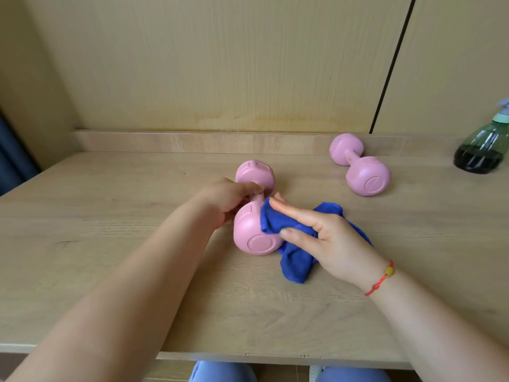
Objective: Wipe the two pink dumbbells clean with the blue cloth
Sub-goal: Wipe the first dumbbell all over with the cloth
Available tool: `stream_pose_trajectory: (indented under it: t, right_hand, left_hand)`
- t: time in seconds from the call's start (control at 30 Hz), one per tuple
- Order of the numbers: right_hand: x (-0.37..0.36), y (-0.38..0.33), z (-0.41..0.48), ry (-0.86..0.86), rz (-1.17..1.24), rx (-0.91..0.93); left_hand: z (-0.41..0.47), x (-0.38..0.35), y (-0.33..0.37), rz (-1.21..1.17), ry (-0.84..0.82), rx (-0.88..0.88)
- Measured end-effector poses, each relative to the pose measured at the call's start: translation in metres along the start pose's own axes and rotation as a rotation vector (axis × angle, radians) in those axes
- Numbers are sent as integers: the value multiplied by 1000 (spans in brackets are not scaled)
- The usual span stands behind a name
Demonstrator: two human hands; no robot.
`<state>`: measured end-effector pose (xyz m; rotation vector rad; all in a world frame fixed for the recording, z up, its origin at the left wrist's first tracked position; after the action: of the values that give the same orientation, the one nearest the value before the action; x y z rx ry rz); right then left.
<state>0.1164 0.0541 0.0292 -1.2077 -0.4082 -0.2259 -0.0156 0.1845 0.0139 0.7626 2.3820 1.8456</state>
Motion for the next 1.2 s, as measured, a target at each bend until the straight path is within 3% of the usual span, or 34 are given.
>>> stream_pose_trajectory:
  t: [0.2,0.27,0.37,0.5,0.6,0.67,0.77,0.93,1.07,1.2]
  right_hand:
    - [27,6,-3,396,38,-15]
    - [26,-3,-6,444,19,33]
    - [3,-15,-4,294,-29,125]
    - [-26,-8,3,32,-7,56]
    - [-19,-2,6,24,83,-14]
    - [-9,6,4,49,110,-58]
    - [7,8,0,163,-17,-72]
    - [22,7,-5,416,275,-97]
    - [35,5,-3,517,167,-57]
    - [53,-4,-5,669,184,0]
  left_hand:
    - [4,4,-14,-225,-62,81]
    - [4,4,-15,-236,-41,72]
    - [7,3,-13,-191,-2,26]
    - [13,4,-14,-113,-22,-16]
    - [6,2,-11,-61,-48,-57]
    - [0,-3,-5,-165,-113,-102]
    - [-13,-5,14,-339,-203,-238]
    - [-38,9,40,-209,-21,-555]
    - [-48,7,41,-150,72,-660]
    - [-52,-2,42,-83,48,-744]
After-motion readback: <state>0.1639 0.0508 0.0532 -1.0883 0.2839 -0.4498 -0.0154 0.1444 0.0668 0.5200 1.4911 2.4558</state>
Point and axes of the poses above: each hand's wrist, its own z-axis towards the middle knuckle, its own x-axis out of the back of the hand, y = z × x, the point moved 7 cm from there along z, towards the middle knuckle, and after that the axes turned 7 degrees about z, right-handed, at the moved point
